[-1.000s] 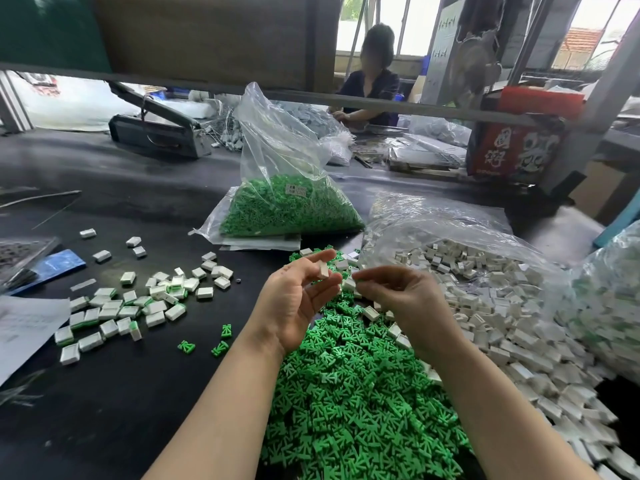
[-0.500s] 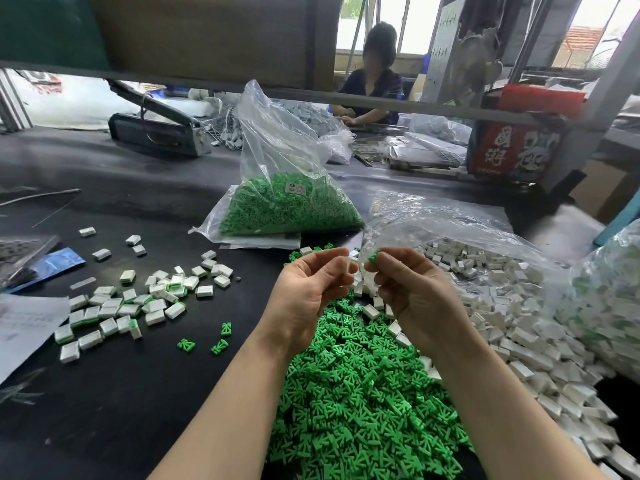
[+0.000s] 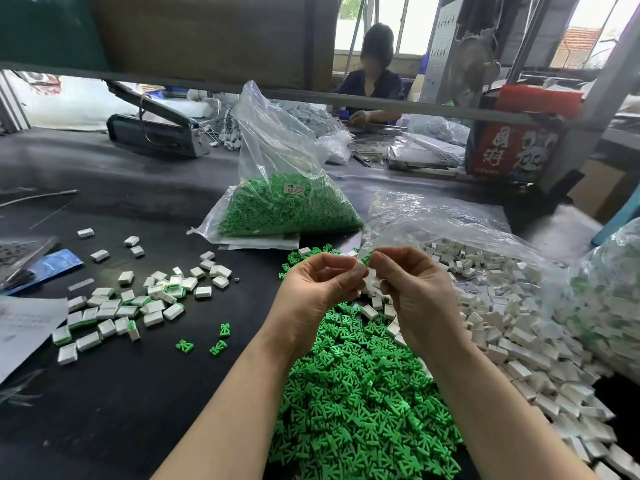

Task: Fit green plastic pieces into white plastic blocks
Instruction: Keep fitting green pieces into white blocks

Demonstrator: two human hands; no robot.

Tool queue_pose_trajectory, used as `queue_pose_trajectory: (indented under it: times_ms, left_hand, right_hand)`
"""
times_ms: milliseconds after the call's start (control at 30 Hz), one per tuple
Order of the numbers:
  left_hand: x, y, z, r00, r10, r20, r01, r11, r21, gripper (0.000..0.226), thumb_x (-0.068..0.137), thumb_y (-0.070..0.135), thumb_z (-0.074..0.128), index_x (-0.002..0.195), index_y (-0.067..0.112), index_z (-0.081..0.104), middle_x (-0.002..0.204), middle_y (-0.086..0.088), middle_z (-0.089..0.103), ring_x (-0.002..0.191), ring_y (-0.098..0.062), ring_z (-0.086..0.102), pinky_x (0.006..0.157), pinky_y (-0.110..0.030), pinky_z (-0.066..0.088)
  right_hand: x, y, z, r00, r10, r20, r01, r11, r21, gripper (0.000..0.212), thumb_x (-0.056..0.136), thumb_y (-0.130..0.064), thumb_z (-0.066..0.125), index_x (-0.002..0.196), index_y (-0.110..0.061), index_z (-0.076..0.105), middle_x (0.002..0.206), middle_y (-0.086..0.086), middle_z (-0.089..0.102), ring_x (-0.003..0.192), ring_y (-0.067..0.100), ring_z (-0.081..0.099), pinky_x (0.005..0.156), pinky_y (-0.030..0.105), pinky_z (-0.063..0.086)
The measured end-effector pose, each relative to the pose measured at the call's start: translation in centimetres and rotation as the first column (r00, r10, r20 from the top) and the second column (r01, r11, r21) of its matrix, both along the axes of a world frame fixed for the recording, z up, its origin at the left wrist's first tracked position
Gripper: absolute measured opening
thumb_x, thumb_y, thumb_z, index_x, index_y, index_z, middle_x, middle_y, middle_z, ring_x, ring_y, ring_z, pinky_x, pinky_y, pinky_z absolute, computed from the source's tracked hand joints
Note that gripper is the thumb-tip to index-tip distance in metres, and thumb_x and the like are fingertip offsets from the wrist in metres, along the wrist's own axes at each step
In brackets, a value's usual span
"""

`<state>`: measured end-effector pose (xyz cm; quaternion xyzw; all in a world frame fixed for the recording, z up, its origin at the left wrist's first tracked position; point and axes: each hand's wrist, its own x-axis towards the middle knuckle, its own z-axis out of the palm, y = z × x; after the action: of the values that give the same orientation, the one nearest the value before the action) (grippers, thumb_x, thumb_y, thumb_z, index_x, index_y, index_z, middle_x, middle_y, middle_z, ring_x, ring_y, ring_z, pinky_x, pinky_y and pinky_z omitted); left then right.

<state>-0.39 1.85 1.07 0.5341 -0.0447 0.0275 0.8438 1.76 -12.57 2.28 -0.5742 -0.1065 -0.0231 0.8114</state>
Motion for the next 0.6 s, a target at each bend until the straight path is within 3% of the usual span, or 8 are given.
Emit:
queue_pose_trajectory:
  times_ms: [300, 600]
  left_hand:
    - [-0.14, 0.16, 0.08, 1.000, 0.002, 0.029, -0.003, 0.999, 0.044, 0.027, 0.057, 0.027, 0.085, 0.081, 0.017, 0.079, 0.083, -0.010, 0.075, 0.073, -0.017, 0.070, 0.069, -0.023, 0.057]
    - [-0.16, 0.25, 0.17, 0.998, 0.051, 0.044, -0.054, 0.996, 0.075, 0.022, 0.067, 0.020, 0.081, 0.087, 0.012, 0.078, 0.086, -0.011, 0.075, 0.074, -0.016, 0.070, 0.064, -0.021, 0.054]
  right_hand:
    - [-0.07, -0.03, -0.41, 0.982, -0.080, 0.169, 0.107, 0.981, -0.160, 0.003, 0.082, -0.011, 0.073, 0.083, -0.013, 0.072, 0.073, -0.004, 0.071, 0.066, 0.006, 0.063, 0.062, 0.016, 0.050]
    - [0.01, 0.00, -0.66, 0.981, -0.119, 0.156, 0.140, 0.981, -0.132, 0.003, 0.090, -0.006, 0.066, 0.090, -0.009, 0.066, 0.076, 0.003, 0.072, 0.068, 0.012, 0.066, 0.061, 0.022, 0.052]
